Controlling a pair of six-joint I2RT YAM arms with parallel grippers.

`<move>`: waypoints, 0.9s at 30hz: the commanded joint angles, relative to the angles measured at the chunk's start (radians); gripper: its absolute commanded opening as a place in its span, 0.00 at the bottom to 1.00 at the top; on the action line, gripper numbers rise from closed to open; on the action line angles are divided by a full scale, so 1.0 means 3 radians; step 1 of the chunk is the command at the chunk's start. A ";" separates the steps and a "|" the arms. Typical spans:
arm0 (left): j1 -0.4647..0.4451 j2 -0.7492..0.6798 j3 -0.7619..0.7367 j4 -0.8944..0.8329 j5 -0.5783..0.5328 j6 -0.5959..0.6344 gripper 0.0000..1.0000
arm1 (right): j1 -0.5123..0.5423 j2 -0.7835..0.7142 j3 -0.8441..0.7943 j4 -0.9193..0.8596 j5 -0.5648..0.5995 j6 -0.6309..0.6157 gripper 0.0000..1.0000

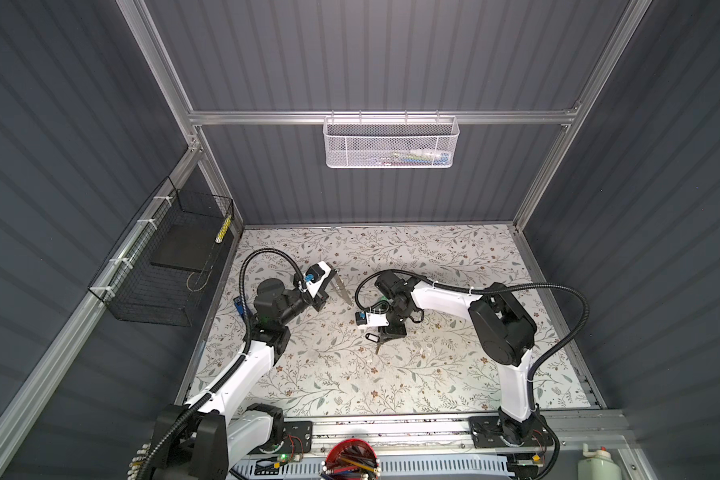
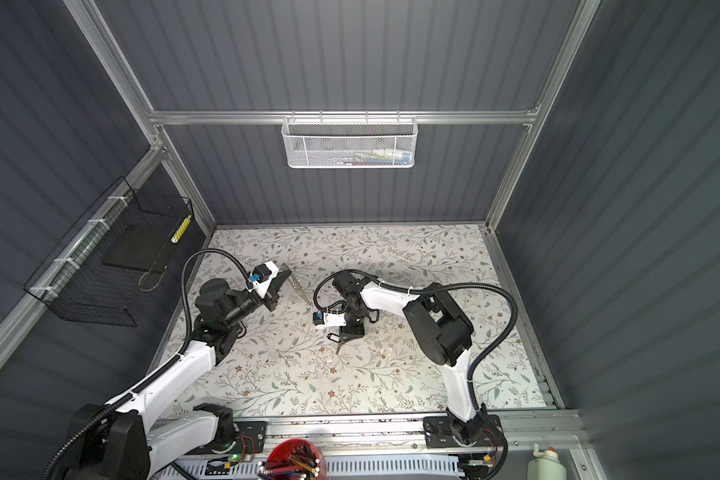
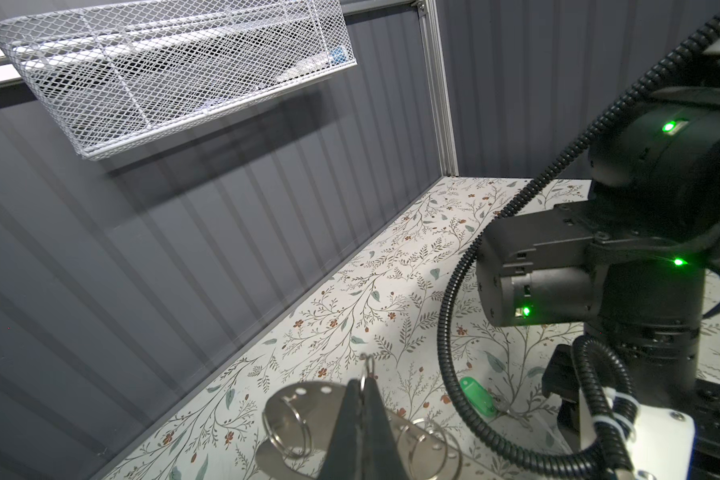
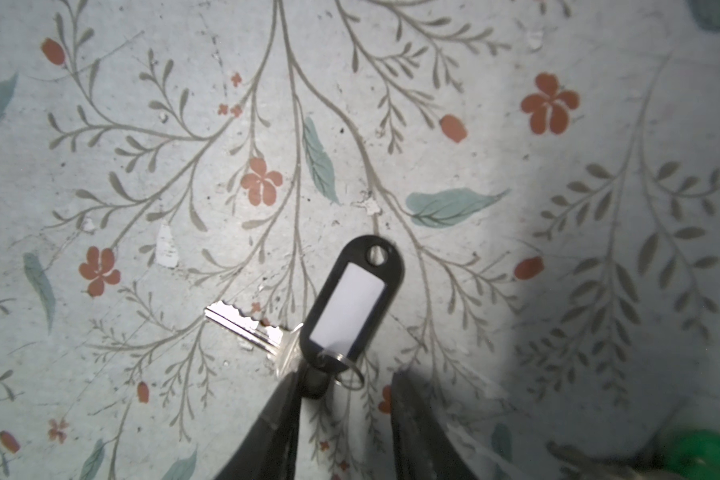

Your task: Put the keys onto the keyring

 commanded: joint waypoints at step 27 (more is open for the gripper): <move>0.0013 0.0026 -0.0009 0.0086 0.0078 0.0038 0.00 | -0.0019 -0.0179 -0.0177 -0.0255 -0.0095 0.0019 0.20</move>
